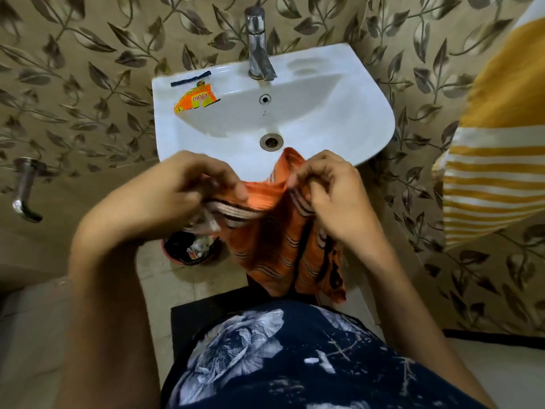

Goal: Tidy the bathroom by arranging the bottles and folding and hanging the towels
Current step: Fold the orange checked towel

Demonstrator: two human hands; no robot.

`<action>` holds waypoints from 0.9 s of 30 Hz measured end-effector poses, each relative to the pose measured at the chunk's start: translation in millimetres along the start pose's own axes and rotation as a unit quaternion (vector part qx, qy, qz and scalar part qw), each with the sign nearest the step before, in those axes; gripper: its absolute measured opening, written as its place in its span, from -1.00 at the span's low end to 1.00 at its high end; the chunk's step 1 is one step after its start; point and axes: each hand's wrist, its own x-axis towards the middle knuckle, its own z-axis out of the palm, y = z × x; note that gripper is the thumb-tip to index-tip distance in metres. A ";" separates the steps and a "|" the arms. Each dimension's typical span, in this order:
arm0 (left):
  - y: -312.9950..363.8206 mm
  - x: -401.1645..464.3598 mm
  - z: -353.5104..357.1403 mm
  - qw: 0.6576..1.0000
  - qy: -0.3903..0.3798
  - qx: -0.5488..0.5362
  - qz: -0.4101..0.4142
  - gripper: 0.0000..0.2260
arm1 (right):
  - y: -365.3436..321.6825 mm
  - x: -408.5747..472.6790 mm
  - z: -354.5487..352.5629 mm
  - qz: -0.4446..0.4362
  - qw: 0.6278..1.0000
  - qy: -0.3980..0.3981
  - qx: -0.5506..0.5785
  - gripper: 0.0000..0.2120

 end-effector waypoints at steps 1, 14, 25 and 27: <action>4.5 4.0 8.5 1.000 -0.022 -0.011 -0.014 -0.55 | -3.0 -1.1 4.9 0.010 1.000 -0.005 0.011 -0.59; 6.4 24.1 33.6 0.975 0.169 0.066 -0.132 -0.75 | 0.7 -6.2 8.1 0.110 0.989 -0.048 -0.088 -0.47; 32.3 22.1 57.5 0.982 0.171 -0.025 -0.078 -0.68 | -2.4 -8.1 6.7 0.149 0.967 -0.051 0.199 -0.54; 32.0 24.9 59.4 0.968 0.230 -0.032 -0.094 -0.68 | -5.7 -11.3 7.8 0.125 0.968 -0.067 0.209 -0.47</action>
